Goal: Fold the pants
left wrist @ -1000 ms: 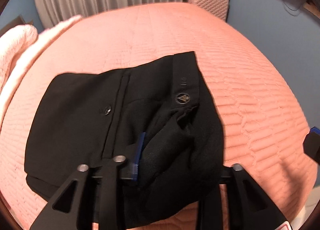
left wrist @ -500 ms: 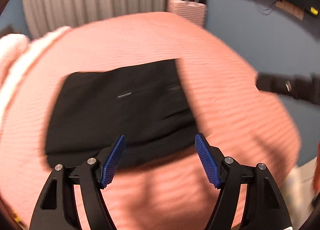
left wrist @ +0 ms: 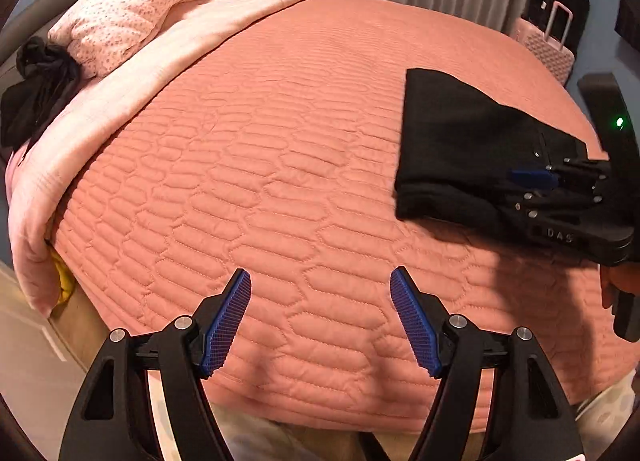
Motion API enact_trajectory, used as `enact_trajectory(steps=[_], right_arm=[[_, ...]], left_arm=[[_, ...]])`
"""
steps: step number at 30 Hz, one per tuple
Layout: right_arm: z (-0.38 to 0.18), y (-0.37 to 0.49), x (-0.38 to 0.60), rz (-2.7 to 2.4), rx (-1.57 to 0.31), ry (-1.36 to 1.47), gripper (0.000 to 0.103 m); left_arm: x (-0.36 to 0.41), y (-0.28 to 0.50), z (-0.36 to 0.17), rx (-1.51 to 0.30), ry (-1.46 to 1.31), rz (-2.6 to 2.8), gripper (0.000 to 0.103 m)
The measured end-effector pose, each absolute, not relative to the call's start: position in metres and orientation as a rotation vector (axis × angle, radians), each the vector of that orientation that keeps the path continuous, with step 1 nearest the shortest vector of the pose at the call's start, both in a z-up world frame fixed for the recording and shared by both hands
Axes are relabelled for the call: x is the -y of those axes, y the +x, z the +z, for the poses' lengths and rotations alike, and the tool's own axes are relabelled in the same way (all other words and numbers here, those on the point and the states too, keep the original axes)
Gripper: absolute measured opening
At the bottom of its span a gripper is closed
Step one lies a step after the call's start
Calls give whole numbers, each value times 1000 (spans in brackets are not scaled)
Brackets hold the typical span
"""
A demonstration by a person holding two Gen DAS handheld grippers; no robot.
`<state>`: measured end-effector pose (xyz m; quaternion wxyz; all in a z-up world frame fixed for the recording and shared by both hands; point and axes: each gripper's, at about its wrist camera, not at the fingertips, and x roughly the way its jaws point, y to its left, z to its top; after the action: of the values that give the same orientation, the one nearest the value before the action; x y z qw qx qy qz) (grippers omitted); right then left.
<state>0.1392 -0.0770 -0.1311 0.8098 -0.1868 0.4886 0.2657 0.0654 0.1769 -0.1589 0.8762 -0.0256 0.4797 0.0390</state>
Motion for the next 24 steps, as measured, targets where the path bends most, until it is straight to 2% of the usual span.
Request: enact_trajectory(steps=[1, 3, 5, 6, 7, 8, 13, 16, 22, 24], right_arm=[[-132, 141, 79, 581, -1056, -386, 32], [-124, 141, 84, 602, -1081, -324, 14], [-105, 125, 90, 638, -1044, -316, 8], [-110, 121, 91, 664, -1055, -313, 1], [-129, 121, 95, 674, -1125, -325, 1], [-153, 119, 98, 656, -1192, -378, 1], [-113, 103, 89, 704, -1061, -347, 6], [-98, 103, 44, 773, -970, -452, 7], [-143, 127, -16, 809, -985, -668, 6], [-153, 132, -19, 816, -1008, -658, 1]], left_arm=[[-177, 68, -157, -996, -50, 82, 70], [-173, 79, -157, -978, -36, 76, 70], [-170, 80, -151, -952, -17, 75, 70], [-172, 84, -148, -932, -10, 81, 72], [-178, 89, -148, -925, -10, 87, 77], [-180, 97, -151, -926, -17, 95, 77], [-187, 118, -154, -921, -47, 112, 77], [-193, 122, -156, -925, -39, 143, 77], [-209, 112, -154, -925, -53, 168, 77], [-216, 107, -156, -931, -60, 172, 77]])
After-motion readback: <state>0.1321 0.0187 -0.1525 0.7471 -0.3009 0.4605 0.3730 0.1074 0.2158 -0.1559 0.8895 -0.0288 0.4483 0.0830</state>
